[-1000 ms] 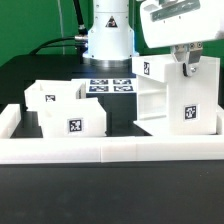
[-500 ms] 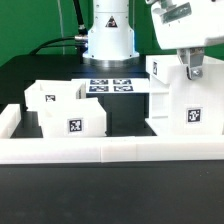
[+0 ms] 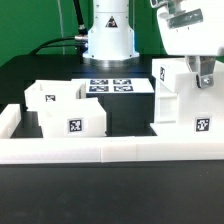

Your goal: Assemble drawer

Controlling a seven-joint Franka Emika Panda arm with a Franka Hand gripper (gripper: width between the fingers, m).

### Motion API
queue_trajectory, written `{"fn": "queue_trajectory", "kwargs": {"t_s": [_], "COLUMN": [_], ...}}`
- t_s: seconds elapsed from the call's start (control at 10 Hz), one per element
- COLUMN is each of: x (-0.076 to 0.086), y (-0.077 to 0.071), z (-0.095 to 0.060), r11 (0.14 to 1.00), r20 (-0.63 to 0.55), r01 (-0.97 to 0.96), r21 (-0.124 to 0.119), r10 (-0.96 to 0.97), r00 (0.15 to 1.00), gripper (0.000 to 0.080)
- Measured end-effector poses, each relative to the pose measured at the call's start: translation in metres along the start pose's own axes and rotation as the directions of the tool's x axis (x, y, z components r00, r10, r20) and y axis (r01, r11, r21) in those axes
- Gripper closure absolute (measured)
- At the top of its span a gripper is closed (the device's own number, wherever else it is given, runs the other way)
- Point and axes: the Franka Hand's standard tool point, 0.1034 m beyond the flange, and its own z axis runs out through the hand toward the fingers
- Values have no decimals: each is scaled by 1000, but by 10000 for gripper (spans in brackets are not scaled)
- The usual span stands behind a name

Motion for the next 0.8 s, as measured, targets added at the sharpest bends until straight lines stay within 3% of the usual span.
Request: {"fn": "queue_trajectory", "kwargs": {"t_s": [0.1,0.2,0.3,0.4,0.5,0.6,0.7,0.8], "x": [0,0,-1,-1,-1,-1,-1,-1], "y": [-2,-1,-2,-3,-4,-5,-5,-3], "z": [1,1,1,0,0,-1,-3,-7], "r11": [1000,999,1000,1000,1000,1000,999,994], "r20": [10,14,12,11,11,11,12,14], "r01": [-1,1,5,6,7,8,30,107], "r21": [-24,-33,-26,-23,-21,-19,-18,-17], "r10": [1,0,-5,-6,-7,-7,-30,-107], "r00": [1000,1000,1000,1000,1000,1000,999,994], "gripper": [754,754,663,663,480,345,345,198]}}
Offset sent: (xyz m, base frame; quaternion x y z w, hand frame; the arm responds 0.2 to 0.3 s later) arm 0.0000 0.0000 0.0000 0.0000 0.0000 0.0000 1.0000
